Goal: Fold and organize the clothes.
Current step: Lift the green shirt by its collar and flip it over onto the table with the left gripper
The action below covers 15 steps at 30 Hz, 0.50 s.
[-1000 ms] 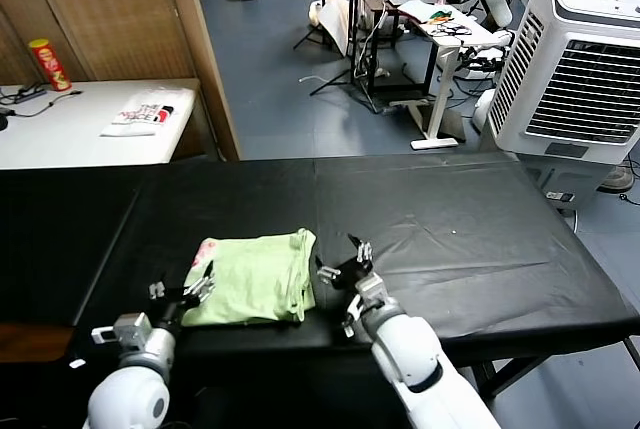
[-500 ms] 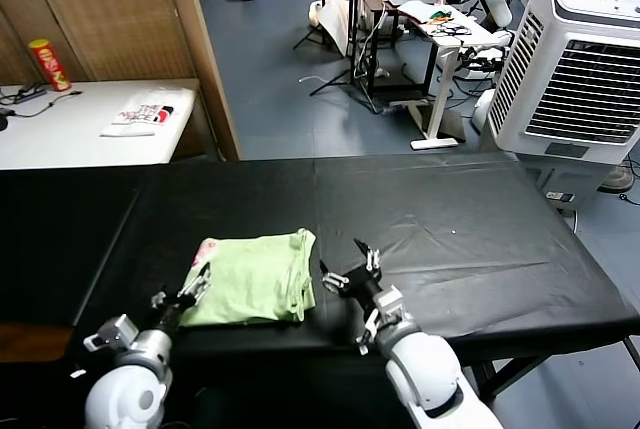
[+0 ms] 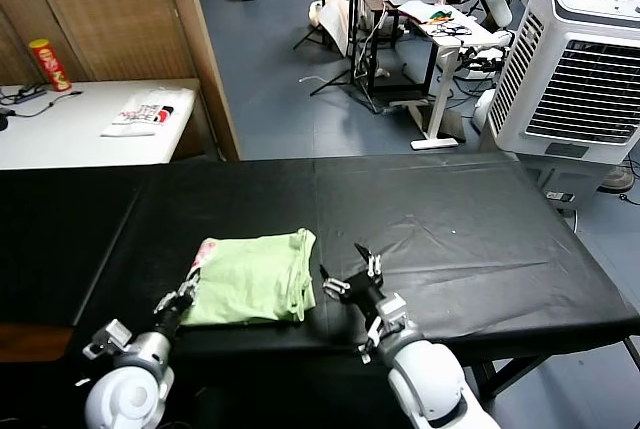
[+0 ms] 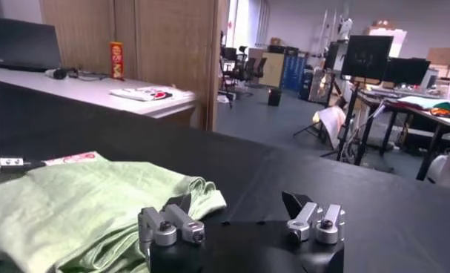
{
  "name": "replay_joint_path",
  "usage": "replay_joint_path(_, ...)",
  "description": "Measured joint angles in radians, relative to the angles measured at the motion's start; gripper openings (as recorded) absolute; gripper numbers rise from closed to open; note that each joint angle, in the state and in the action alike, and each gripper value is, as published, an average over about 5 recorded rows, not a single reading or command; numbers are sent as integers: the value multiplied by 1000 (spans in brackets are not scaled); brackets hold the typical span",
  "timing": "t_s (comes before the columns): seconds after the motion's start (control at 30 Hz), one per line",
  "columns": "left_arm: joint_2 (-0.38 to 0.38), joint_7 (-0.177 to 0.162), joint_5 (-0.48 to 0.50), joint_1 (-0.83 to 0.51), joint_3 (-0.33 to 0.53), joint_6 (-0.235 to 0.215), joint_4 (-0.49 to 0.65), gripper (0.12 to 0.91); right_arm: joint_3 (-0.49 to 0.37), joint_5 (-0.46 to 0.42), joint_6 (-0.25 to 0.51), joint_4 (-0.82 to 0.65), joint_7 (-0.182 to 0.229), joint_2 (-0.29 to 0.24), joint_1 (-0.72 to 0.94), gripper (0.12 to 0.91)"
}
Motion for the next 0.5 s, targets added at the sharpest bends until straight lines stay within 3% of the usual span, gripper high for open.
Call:
replay_joint_path(0.1,-6,2,22,-1,-1,0,-2,157,5,-4,2,4,3,2,-8,798)
replay_joint_path(0.33,10,10,154,-11,-28,44,-19,143,18,-41,3,13,13,11,-32,798)
replay_joint_path(0.5,48,44,307,-1,-67,50,-29,144,25,-55,3,24,15,14,-53,798)
